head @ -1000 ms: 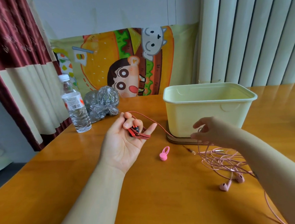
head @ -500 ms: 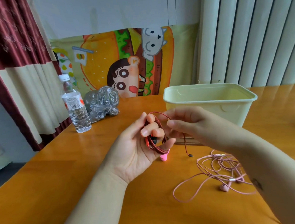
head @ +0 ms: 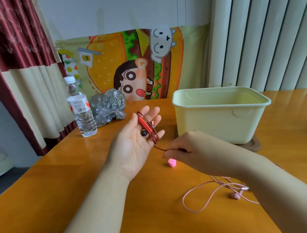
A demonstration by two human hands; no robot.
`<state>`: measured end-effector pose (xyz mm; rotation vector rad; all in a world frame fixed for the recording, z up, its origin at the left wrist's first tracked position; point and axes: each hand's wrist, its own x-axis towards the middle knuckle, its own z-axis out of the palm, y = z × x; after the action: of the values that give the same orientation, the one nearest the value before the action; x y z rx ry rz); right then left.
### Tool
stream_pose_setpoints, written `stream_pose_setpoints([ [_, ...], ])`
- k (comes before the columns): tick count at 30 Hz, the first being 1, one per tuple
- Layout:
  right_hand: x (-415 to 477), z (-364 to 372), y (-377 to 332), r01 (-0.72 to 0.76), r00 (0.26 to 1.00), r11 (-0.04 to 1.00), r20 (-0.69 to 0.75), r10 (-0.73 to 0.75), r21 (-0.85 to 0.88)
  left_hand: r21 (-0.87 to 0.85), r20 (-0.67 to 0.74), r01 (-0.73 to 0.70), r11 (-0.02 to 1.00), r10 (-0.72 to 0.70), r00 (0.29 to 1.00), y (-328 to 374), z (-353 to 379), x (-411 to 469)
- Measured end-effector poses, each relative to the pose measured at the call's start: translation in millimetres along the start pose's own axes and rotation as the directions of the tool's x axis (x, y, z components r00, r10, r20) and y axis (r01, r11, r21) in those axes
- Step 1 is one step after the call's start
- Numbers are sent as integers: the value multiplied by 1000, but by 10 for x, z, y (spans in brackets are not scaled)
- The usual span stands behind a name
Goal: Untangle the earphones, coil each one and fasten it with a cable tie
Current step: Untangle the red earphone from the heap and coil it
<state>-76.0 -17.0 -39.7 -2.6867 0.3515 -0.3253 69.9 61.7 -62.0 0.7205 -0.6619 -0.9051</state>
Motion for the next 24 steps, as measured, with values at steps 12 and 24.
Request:
stream_pose_setpoints([
  [12,-71,-311,94,40,945,997,-326,-14,71,418,223,176,891,-289,931,-191,177,-186],
  [24,-18,-153,164,40,976,940,-213,35,339,49,343,333,942,-329,880,-72,145,-183],
])
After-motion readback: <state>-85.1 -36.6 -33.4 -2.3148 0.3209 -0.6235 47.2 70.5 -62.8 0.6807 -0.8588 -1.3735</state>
